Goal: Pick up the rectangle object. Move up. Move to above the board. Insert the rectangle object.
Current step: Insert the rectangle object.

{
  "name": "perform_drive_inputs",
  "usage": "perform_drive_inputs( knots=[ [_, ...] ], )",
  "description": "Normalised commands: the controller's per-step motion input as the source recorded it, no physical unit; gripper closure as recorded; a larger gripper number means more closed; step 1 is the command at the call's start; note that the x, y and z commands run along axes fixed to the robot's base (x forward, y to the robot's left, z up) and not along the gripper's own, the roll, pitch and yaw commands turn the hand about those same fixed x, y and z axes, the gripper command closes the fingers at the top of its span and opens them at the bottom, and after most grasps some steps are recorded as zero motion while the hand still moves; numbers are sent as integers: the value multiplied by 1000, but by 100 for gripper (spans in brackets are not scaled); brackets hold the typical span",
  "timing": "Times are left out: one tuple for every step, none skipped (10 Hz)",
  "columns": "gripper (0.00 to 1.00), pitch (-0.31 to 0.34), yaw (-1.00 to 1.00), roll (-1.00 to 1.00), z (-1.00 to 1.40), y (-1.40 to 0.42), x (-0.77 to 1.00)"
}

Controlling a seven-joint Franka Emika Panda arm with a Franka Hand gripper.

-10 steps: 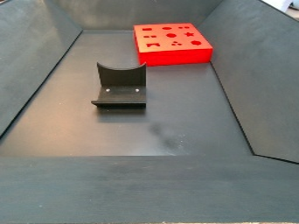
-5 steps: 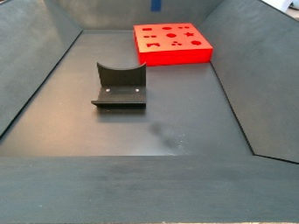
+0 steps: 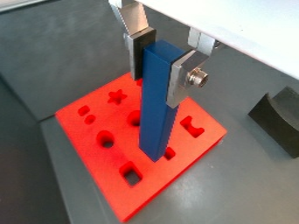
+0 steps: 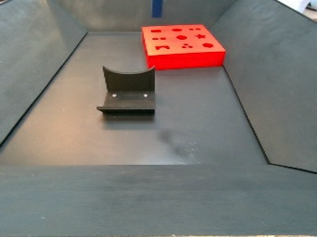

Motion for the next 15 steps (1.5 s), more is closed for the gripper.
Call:
perform_drive_inputs(
  knots=[
    [100,134,377,433,94,-274,57],
    [100,114,357,343,106,-357,74],
    [100,44,120,177,0,-343,69],
    [100,139,86,299,0,-420,129],
    [100,201,17,399,0,-494,186],
    [100,176,0,360,0,-483,134],
    [100,0,43,33,0,-106,0],
    [100,0,0,7,0,-3,0],
    [100,76,0,207,0,-180,17],
    [100,130,-17,289,0,-234,69],
    [100,120,-49,263,0,-246,103],
    [100,29,0,103,0,-126,77],
    [100,0,0,7,0,0,0],
    [100,10,-263,164,-26,-66,263],
    [100,0,-611,151,-100,0,354]
  ],
)
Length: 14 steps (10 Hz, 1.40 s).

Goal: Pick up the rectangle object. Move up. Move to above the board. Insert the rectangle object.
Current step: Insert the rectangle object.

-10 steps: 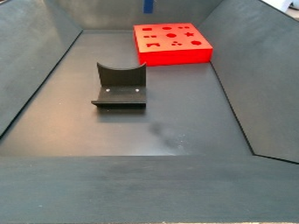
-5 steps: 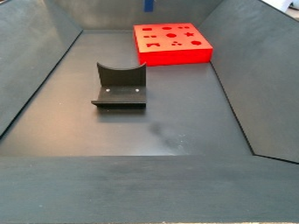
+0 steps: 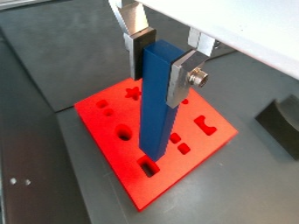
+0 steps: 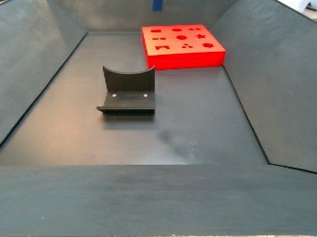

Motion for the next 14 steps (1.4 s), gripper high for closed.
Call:
perform_drive_inputs(
  knots=[
    [100,0,-189,16,0,0,83],
    [100,0,0,10,-34,0,0],
    [100,0,-249,151,-220,-11,186],
    [100,0,-489,174,-237,0,203],
    [100,0,0,21,0,0,0],
    [100,0,0,20,0,0,0],
    [100,0,0,139,-63,-49,0],
    [100,0,0,183,-100,-80,0],
    [100,0,0,179,-117,-91,0],
    [100,0,0,166,-111,-103,0],
    [100,0,3,159,-123,-94,0],
    [100,-10,11,154,-163,-97,0],
    [100,-23,11,141,-180,-77,0],
    [100,-21,9,129,-180,-51,0]
  ],
)
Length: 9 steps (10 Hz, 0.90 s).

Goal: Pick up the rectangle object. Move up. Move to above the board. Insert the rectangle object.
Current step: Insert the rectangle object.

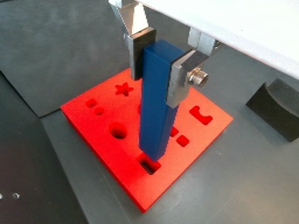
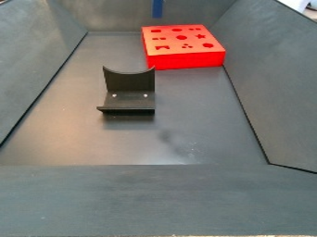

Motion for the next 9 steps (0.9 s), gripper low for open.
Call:
perform_drive_inputs(
  knots=[
    [100,-13,6,123,-177,-43,0],
    [100,-14,3,124,-154,-57,0],
    [100,-14,3,116,-140,-69,0],
    [100,-13,0,101,-134,-66,6],
    [100,-10,0,94,-131,-54,29],
    [100,-6,0,91,-143,-49,49],
    [100,-23,0,96,-171,-69,57],
    [100,-36,0,94,-194,-94,77],
    [100,-44,0,81,-194,-109,111]
  ],
)
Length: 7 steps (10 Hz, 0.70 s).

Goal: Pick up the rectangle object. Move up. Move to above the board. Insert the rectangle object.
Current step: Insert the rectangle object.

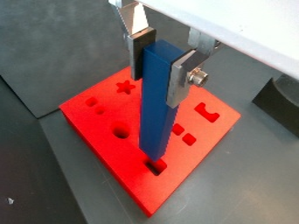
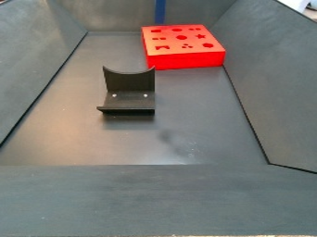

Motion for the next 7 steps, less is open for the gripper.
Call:
perform_drive_inputs(
  knots=[
    [100,-41,0,69,-197,-74,126],
    [100,-36,0,64,-191,-37,109],
    [100,-20,0,69,-183,-11,111],
    [100,-9,3,73,-160,0,103],
    [100,0,74,79,-143,0,180],
    [100,0,69,73,-129,0,140],
    [100,0,63,64,-126,0,114]
  ],
)
